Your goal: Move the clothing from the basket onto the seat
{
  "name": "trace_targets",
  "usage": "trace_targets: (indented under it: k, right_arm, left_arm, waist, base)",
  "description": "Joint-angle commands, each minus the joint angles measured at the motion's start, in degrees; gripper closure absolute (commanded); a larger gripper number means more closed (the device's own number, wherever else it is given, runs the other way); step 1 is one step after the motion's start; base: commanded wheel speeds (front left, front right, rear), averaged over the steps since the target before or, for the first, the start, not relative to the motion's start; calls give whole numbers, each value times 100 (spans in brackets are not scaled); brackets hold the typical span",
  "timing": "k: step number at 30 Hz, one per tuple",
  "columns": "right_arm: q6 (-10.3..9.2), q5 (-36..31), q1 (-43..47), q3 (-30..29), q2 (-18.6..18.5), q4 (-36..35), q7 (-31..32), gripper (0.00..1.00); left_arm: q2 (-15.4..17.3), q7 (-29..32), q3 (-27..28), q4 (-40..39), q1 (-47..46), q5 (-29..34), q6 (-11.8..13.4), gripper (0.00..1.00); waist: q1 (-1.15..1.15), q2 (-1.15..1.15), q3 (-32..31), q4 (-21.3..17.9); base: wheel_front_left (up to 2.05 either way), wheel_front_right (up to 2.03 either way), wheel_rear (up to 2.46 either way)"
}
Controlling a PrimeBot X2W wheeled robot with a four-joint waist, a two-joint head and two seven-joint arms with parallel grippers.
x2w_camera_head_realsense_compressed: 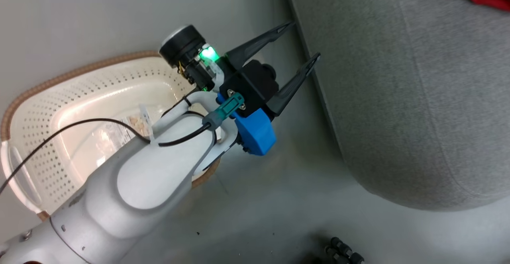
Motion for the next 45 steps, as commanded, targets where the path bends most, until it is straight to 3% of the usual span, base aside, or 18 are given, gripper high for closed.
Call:
trace_targets:
  k: [1, 11, 22, 23, 24, 25, 26, 38, 45]
  right_arm:
    - [-6, 5, -125, -119, -152, 210, -2, 100]
    - [-5, -186, -207, -147, -449, 1530, -1, 100]
    - [-5, -418, 296, -402, 81, 1820, -1, 100]
    - [-6, -429, 336, -448, 143, 1787, -1, 96]
    - [-5, -463, 389, -477, 192, 1741, -1, 55]
    - [-5, -493, 440, -501, 238, 1691, -2, 4]
    - [-6, -512, 479, -517, 276, 1649, -1, 0]
    - [-5, -512, 1489, -460, 434, 1069, -1, 0]
    - [-5, -470, 1995, 172, 353, 605, -1, 0]
  left_arm:
    - [43, 43, 15, -91, -131, 42, -12, 0]
    - [311, 214, 21, -398, -315, 136, 64, 0]
    - [424, 228, -9, -468, -258, 108, 123, 0]
    - [437, 222, -12, -465, -252, 103, 128, 0]
    - [438, 212, -15, -464, -245, 97, 135, 0]
    - [439, 197, -19, -458, -239, 92, 141, 0]
    - [434, 187, -22, -448, -228, 82, 149, 0]
    - [198, -392, 28, -52, 202, -208, 269, 0]
    - [92, -887, 296, 309, 643, -530, 507, 0]
  waist:
    - [-1, 0, 377, 175]
    - [-1, 0, 1066, 199]
    - [-1, 0, 1016, 188]
    - [-1, 0, 983, 173]
    - [-1, 0, 947, 160]
    - [-1, 0, 904, 150]
    - [-1, 0, 857, 140]
    - [-1, 0, -282, 169]
    - [-1, 0, -1187, 346]
  base:
    - [0, 0, 0]
    - [0, 0, 0]
    - [0, 0, 0]
    - [0, 0, 0]
    - [0, 0, 0]
    - [0, 0, 0]
    - [0, 0, 0]
    - [0, 0, 0]
    - [0, 0, 0]
